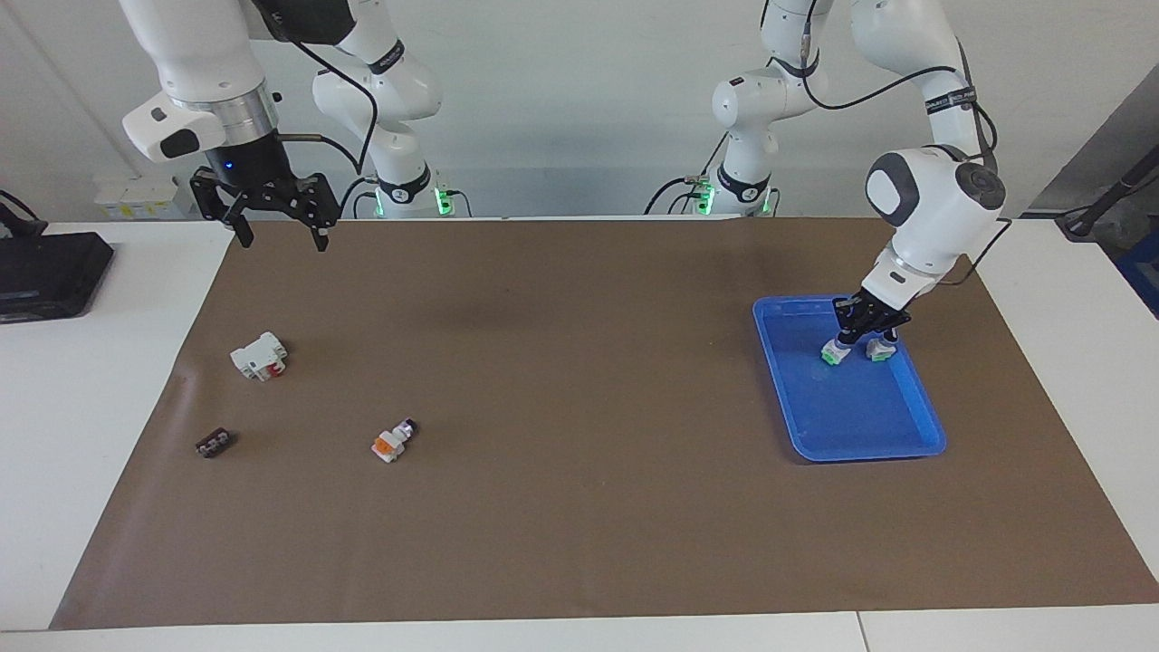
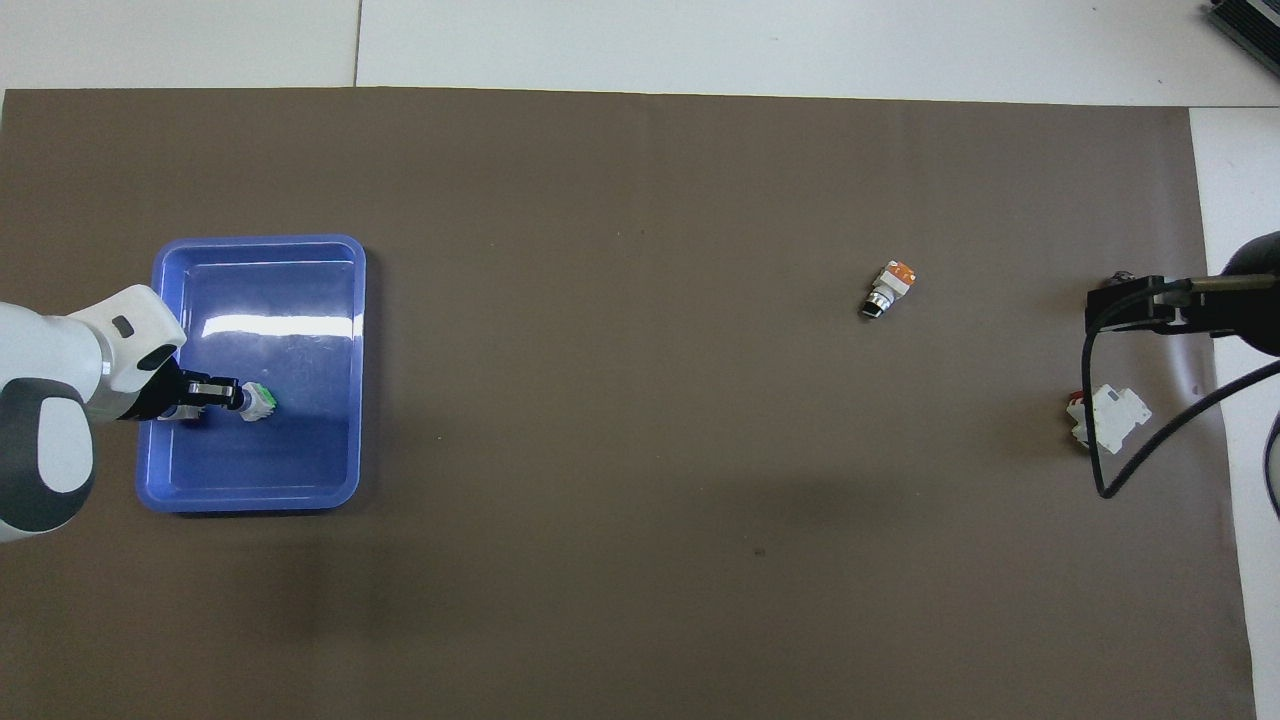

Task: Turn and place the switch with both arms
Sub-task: 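Release the switch in the tray and lift the left gripper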

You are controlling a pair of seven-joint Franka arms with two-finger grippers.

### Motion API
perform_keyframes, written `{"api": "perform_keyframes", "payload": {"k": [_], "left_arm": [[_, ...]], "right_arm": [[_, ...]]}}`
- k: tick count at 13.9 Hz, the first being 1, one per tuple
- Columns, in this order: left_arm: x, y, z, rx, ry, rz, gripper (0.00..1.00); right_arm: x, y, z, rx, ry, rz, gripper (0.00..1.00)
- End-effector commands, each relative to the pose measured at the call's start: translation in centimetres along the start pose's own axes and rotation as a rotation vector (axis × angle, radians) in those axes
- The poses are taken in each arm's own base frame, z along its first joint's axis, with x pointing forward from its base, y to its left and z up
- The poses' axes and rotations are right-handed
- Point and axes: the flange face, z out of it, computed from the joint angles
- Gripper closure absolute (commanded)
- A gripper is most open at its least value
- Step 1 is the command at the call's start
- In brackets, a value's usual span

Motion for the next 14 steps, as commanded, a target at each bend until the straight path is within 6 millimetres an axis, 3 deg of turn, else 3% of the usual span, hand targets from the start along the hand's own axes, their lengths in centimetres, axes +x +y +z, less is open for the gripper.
{"api": "perform_keyframes", "payload": {"k": [1,2,5,7,8,10,11,14], "left_arm": [[0.5,0.0,-0.6,0.014,0.007,0.025,1.00],[1.2,0.0,-0.9,0.011,0.009,0.029,0.96],[3.8,0.2,-3.6,-0.007,-0.009,0.041,0.86],[5.0,0.5,-5.0,-0.003,-0.014,0.056,0.73],[5.2,0.4,-5.0,0.010,-0.017,0.066,0.65],[5.5,1.5,-5.1,0.023,-0.018,0.093,0.36],[5.8,1.8,-5.5,0.024,-0.017,0.099,0.29],[7.6,3.9,-8.0,0.042,-0.063,0.153,0.27]], "right_arm": [[-0.6,1.4,-0.7,0.021,-0.047,-0.030,0.00],[-0.5,2.7,-0.7,0.070,-0.051,-0.027,0.00],[-0.8,3.1,-0.6,0.064,-0.069,-0.044,0.00],[-1.0,3.2,-0.4,0.061,-0.082,-0.071,0.00],[-1.1,3.2,-0.4,0.061,-0.083,-0.068,0.00],[-1.1,3.1,-0.2,0.062,-0.081,-0.063,0.00],[-1.1,3.0,-0.2,0.068,-0.079,-0.065,0.00],[-1.1,2.6,-0.3,0.075,-0.080,-0.075,0.00]]}}
